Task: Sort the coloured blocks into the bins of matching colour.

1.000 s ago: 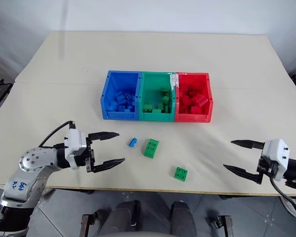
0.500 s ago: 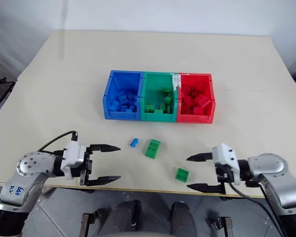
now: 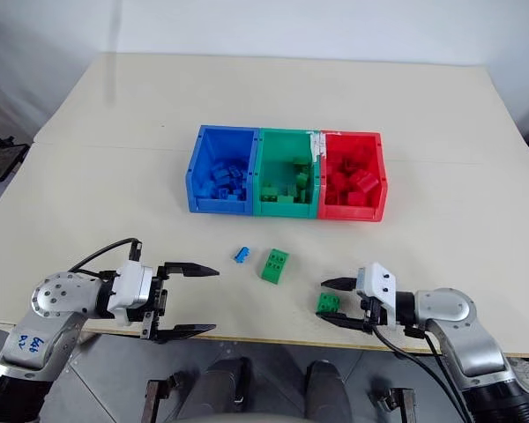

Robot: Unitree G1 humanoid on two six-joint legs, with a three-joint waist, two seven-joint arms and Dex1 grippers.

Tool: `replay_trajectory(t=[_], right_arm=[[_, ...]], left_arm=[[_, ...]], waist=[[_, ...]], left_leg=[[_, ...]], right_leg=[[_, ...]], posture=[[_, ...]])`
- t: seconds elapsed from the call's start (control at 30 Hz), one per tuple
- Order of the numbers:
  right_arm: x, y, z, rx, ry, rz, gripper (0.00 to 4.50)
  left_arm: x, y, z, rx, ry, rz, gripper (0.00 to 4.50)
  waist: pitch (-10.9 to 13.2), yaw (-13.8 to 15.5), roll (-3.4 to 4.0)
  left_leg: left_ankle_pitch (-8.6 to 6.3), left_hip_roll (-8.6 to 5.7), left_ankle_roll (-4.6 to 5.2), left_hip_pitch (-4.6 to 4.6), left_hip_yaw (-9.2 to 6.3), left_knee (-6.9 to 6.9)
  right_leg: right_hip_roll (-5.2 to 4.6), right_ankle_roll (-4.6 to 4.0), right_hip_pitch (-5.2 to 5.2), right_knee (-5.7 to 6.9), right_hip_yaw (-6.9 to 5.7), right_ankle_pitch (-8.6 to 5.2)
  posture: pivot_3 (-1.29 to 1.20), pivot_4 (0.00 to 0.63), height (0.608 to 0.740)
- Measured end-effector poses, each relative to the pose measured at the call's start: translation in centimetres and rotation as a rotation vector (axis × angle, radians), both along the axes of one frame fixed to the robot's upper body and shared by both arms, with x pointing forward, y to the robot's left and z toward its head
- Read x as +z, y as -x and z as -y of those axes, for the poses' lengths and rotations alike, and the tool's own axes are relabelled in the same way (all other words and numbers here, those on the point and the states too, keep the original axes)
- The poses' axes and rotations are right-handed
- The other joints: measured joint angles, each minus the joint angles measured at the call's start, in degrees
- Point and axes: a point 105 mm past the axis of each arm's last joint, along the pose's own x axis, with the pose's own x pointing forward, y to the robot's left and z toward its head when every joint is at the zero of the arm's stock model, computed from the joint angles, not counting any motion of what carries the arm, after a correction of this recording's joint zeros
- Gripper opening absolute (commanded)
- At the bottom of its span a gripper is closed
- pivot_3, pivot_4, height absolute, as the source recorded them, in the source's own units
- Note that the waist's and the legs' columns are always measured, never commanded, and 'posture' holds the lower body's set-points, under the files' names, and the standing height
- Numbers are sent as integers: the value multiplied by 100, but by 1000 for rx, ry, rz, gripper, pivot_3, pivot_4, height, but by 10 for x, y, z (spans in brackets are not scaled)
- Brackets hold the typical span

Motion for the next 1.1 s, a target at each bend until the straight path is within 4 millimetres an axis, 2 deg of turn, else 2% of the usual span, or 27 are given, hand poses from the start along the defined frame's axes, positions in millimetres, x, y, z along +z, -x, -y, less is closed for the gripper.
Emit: replay_trajectory(t=[0.03, 0.17, 0.27, 0.37, 0.47, 0.53, 0.6, 0.73, 0.77, 0.87, 1.0, 1.1], right_arm=[[1, -1, 0, 9, -9, 9, 1523], [5, -7, 0, 31, -37, 10, 1510], [34, -27, -11, 37, -113, 79, 1510], [72, -54, -24, 13, -183, 164, 1510], [110, -89, -41, -50, -254, 256, 1510], [124, -107, -50, -82, -268, 296, 1510], [130, -127, -61, -125, -271, 309, 1510], [127, -155, -80, -204, -255, 288, 1510], [126, -161, -81, -226, -247, 284, 2231], [128, -166, -80, -239, -238, 311, 3131], [129, -162, -79, -212, -239, 321, 4426], [128, -151, -67, -173, -252, 330, 4473]], left_arm=[[1, -1, 0, 9, 4, 5, 4500], [3, -7, -1, 64, 32, 21, 4500], [9, -18, -7, 182, 84, 45, 4500], [13, -29, -16, 305, 116, 60, 4500], [11, -33, -28, 412, 120, 73, 4500], [8, -35, -32, 456, 124, 80, 4500], [4, -34, -36, 499, 129, 76, 4500], [1, -37, -40, 563, 143, 90, 4500], [0, -37, -41, 572, 144, 92, 4500], [1, -38, -42, 585, 143, 103, 4500], [3, -39, -42, 589, 145, 118, 4500], [7, -42, -41, 587, 150, 133, 4500]], waist=[[0, -10, 0], [0, -42, 0], [1, -96, 2], [2, -100, 2], [2, -118, 2], [2, -117, 2], [2, -111, 2], [2, -102, 2], [2, -96, 2], [2, -80, 2], [2, -106, 2], [2, -96, 2]], left_leg=[[0, 0, 0, 0, 0, 0], [0, 0, 0, 0, -1, 1], [1, 9, -1, 7, -3, 0], [2, 10, -8, 10, -9, -2], [2, 6, -10, 6, -3, -2], [2, 5, -10, 0, -3, -4], [2, 2, -9, -10, -5, -3], [3, -2, -9, -39, -8, 6], [3, -2, -9, -45, -8, 7], [3, -5, -9, -54, -5, 5], [3, -2, -9, -55, -3, 4], [3, -3, -8, -56, -2, 5]], right_leg=[[0, 0, 0, -1, 0, 0], [0, 1, 0, 0, -1, 0], [4, 2, -2, 4, 3, 2], [6, 1, -5, 13, 1, 1], [2, 1, -17, 19, 6, 1], [2, 0, -23, 19, 6, 1], [0, -1, -32, 20, 4, 1], [-2, -1, -58, 30, 2, 2], [-2, -2, -66, 35, 1, 2], [-4, -2, -76, 59, 2, 2], [-2, -2, -80, 62, 2, 2], [-2, -2, -77, 62, 1, 2]], posture=[[0, 150, 740], [0, 150, 740], [0, 150, 740], [0, 150, 740], [0, 150, 740], [0, 150, 740], [0, 150, 740], [0, 150, 740], [0, 150, 740], [0, 150, 740], [0, 150, 740], [0, 150, 740]])
